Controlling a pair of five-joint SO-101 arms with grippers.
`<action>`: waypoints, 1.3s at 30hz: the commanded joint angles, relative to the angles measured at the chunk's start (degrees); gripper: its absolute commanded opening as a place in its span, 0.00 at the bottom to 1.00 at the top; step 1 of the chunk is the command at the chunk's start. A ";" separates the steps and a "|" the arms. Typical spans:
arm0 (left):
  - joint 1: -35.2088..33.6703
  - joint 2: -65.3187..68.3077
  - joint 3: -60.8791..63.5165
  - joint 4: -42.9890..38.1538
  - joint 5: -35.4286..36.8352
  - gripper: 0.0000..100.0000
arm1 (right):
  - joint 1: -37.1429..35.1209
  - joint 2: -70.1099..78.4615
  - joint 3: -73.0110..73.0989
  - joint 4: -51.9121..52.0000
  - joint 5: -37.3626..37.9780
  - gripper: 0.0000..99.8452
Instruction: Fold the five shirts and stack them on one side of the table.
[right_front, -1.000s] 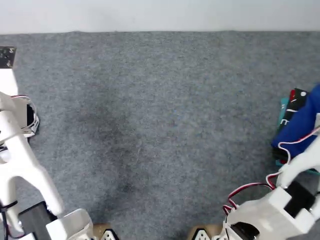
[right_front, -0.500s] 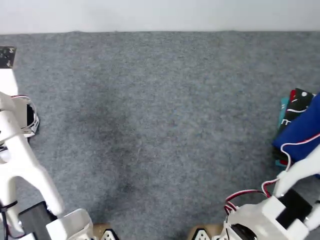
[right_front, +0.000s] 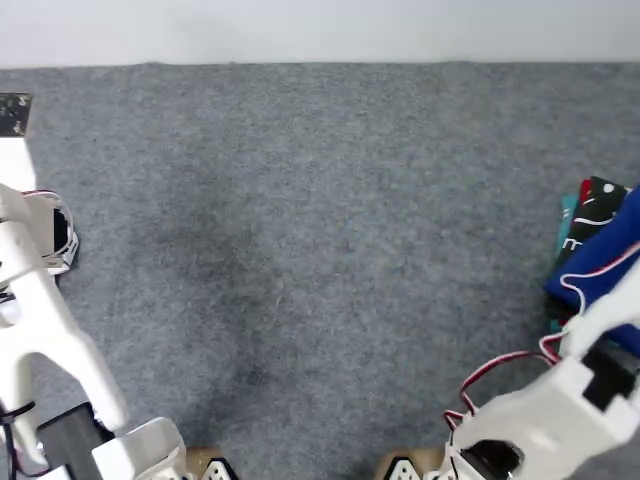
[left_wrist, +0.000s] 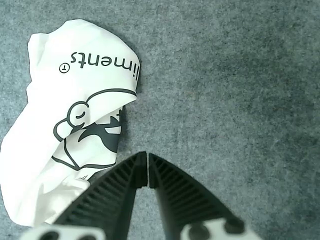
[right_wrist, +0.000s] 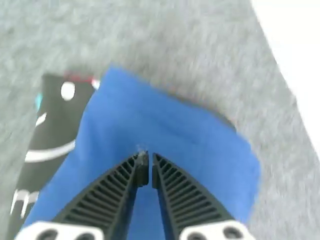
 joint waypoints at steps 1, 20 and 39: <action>0.35 -2.46 -0.22 0.97 -0.26 0.01 | -3.30 4.53 -3.52 -5.85 0.00 0.01; 0.35 -2.55 -0.22 0.97 -0.26 0.01 | 5.14 -5.49 -3.43 2.51 0.09 0.01; 0.35 -2.46 -0.22 0.97 -0.26 0.01 | 6.81 5.85 -4.48 -14.20 6.24 0.01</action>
